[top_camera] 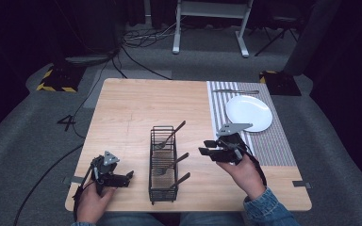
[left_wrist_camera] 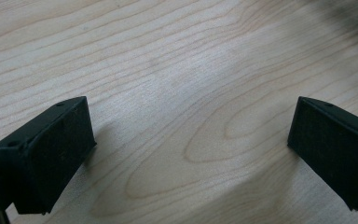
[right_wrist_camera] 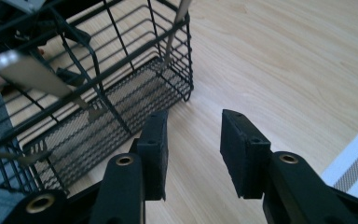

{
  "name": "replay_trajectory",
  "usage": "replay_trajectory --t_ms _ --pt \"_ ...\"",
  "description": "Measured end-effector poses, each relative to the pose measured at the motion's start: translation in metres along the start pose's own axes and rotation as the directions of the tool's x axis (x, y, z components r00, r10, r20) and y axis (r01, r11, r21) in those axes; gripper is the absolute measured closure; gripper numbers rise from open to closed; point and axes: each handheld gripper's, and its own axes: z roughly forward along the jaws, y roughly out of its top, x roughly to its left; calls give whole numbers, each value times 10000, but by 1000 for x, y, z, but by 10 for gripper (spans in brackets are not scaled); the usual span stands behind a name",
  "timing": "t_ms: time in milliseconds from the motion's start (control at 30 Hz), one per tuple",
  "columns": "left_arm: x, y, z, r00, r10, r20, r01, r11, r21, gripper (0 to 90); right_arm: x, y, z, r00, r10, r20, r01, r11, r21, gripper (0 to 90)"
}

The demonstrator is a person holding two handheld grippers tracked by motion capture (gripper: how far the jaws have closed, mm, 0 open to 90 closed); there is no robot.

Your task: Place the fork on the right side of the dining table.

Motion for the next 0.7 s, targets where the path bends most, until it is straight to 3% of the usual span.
replay_trajectory --t_ms 133,433,567,700 --pt "0 0 0 10000 13 2 -13 10000 3 2 0 14 4 9995 115 -290 -120 9998 -183 619" --pt "0 1 1 10000 -11 -3 11 10000 3 2 -1 38 14 9988 154 -474 -172 9991 -377 636" --pt "0 1 1 10000 -10 -2 10 10000 6 2 -6 51 23 9946 444 -934 -488 9978 -455 634" --pt "0 1 1 10000 -10 -3 10 10000 5 2 -8 57 31 9945 513 -912 -549 9978 -375 634"
